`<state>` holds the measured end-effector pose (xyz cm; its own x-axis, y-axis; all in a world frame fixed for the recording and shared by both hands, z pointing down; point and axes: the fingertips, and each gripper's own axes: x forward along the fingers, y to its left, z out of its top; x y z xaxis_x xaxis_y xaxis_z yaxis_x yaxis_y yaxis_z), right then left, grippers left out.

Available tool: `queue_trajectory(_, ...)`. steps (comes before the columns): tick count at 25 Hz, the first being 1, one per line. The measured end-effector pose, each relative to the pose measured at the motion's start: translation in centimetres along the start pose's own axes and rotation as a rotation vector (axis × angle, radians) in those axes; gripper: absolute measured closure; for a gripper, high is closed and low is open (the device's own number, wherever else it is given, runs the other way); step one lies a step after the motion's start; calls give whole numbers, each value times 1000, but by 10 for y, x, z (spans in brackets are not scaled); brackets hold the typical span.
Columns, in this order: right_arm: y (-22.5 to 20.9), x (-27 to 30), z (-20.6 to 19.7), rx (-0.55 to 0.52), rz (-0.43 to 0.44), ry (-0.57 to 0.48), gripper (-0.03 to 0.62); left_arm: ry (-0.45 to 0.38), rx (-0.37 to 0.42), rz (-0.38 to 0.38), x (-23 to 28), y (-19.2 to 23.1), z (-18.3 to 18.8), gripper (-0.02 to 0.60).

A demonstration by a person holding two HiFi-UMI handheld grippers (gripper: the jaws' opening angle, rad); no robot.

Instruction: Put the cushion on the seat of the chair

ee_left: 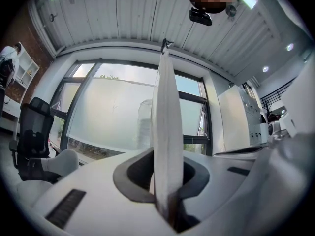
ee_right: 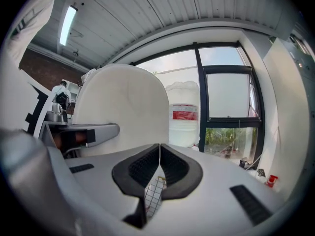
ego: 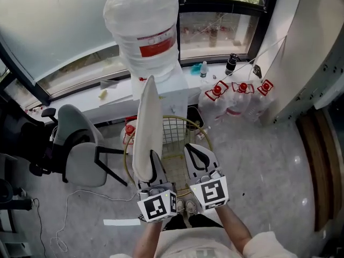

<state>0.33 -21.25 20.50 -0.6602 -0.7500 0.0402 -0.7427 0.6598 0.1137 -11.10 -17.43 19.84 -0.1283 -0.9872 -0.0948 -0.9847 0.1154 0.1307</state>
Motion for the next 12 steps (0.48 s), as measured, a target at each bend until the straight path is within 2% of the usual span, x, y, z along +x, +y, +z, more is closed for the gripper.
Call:
queue_trajectory(4, -3, 16, -40, 85, -4, 36, 576, 61, -25, 7, 4, 7, -41, 529)
queue_trajectory(8, -9, 35, -87, 52, -12, 89, 576, 81, -36, 41, 20, 13, -91, 529)
queue_trajectory(12, 0, 33, -136, 108, -2, 135, 576, 122, -47, 59, 14, 22, -135, 529)
